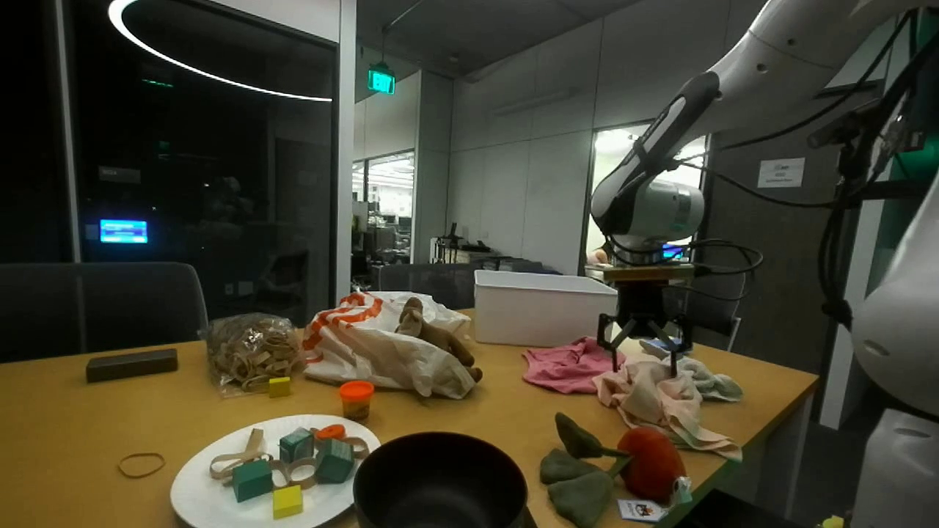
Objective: Stack up the shirts on the table
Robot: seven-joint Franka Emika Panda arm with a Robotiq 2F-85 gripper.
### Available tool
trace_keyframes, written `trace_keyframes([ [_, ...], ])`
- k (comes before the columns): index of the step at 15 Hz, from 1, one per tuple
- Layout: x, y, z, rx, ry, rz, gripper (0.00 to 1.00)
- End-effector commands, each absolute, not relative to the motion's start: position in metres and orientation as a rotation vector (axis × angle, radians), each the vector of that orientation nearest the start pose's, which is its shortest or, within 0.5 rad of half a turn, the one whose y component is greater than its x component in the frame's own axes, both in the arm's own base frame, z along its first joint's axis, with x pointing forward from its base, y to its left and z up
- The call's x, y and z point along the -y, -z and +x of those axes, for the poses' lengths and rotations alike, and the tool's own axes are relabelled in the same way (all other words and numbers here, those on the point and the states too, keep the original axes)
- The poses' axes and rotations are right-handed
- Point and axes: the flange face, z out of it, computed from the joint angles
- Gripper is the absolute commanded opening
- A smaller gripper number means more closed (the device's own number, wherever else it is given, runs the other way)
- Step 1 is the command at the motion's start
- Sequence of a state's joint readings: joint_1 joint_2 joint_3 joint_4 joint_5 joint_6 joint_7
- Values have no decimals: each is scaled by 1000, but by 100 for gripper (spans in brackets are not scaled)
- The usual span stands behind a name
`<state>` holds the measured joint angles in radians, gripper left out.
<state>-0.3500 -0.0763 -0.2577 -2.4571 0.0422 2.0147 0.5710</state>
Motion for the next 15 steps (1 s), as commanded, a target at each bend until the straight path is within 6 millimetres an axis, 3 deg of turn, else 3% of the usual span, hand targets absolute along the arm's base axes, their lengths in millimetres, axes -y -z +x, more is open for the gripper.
trace_keyframes([
  [1, 253, -281, 351, -1806, -630, -2437, 100],
  [2, 246, -284, 348, -1756, -625, -2469, 100],
  [3, 244, -288, 350, -1754, -605, -2488, 75],
  [5, 238, -293, 354, -1738, -597, -2506, 66],
  [13, 231, -302, 361, -1758, -541, -2530, 3],
  [15, 234, -308, 362, -1811, -501, -2554, 0],
])
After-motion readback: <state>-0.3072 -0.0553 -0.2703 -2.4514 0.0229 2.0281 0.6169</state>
